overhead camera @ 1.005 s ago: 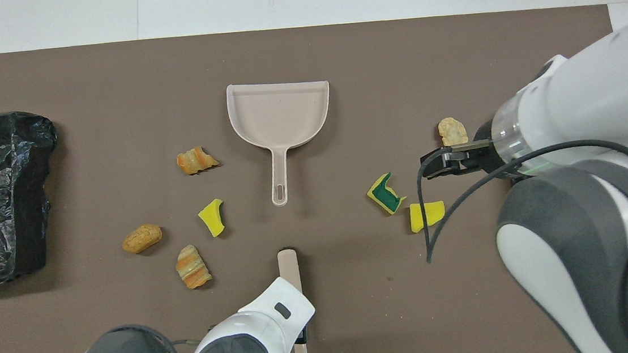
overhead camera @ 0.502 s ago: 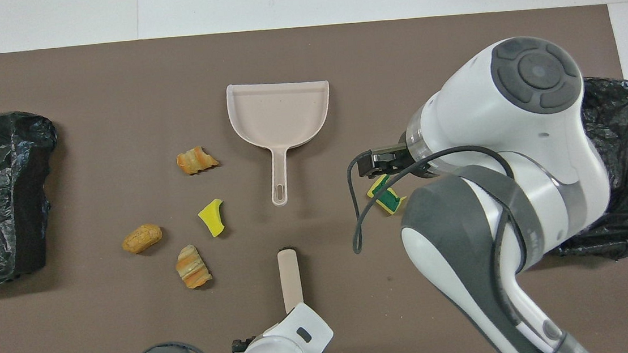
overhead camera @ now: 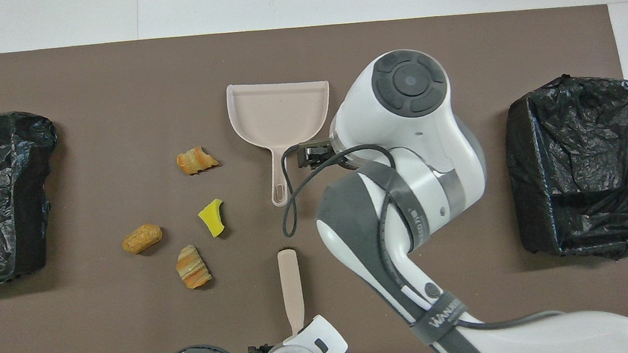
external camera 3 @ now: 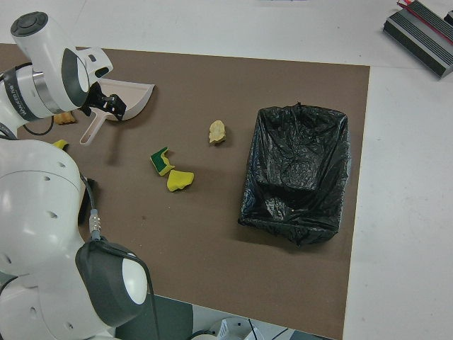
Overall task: Sweep and dump trash in bin
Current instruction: 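Grasp the beige dustpan handle with the right gripper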
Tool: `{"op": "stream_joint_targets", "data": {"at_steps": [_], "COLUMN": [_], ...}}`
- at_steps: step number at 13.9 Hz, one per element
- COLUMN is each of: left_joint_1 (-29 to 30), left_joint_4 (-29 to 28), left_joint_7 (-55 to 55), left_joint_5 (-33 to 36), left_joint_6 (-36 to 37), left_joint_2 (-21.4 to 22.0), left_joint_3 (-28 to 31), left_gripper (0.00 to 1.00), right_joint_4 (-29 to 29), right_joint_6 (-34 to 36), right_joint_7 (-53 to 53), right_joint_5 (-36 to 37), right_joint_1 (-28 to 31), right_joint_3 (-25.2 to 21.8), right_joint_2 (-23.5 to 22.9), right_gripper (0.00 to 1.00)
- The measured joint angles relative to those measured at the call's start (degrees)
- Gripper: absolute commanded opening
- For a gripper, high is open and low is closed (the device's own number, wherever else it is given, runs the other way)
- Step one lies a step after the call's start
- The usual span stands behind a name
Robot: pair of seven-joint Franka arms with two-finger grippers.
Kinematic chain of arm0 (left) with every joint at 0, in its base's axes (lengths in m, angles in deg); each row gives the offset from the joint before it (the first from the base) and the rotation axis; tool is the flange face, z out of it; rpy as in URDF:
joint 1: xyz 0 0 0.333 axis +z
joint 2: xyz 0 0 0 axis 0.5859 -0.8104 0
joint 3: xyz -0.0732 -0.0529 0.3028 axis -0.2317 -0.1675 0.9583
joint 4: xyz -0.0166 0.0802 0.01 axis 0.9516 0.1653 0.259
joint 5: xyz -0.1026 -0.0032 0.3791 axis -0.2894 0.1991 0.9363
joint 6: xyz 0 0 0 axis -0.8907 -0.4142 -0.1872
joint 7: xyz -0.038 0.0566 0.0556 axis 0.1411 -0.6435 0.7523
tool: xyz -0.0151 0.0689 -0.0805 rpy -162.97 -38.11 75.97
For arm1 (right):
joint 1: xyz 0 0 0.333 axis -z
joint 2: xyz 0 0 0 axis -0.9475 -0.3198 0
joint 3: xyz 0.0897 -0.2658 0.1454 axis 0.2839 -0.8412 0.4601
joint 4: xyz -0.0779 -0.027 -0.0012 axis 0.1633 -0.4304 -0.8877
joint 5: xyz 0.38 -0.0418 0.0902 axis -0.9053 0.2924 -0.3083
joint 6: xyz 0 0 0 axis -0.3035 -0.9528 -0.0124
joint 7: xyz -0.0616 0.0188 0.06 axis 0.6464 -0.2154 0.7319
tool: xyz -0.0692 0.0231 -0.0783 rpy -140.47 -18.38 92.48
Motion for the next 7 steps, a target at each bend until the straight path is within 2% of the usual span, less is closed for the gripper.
{"op": "stream_joint_targets", "data": {"at_steps": [3,7], "left_joint_1": [-0.2,-0.5], "left_joint_4": [-0.5,-1.3], "left_joint_7": [0.0,0.0], "left_joint_5": [0.0,-1.6], "left_joint_6": [-0.7,-3.0], "left_joint_2": [-0.8,-1.5], "left_joint_3": [0.0,0.0], "left_gripper": [1.00,1.00], "right_joint_4": [-1.2,-2.8], "right_joint_6": [-3.7,-6.9], "right_joint_7": [-1.8,-5.3], "right_joint_5": [0.0,0.3], "right_joint_1": [-2.8,-5.1], "right_joint_3": [-0.1,-0.1], "right_joint_2": [-4.0,-8.1], "right_gripper": [1.00,0.95]}}
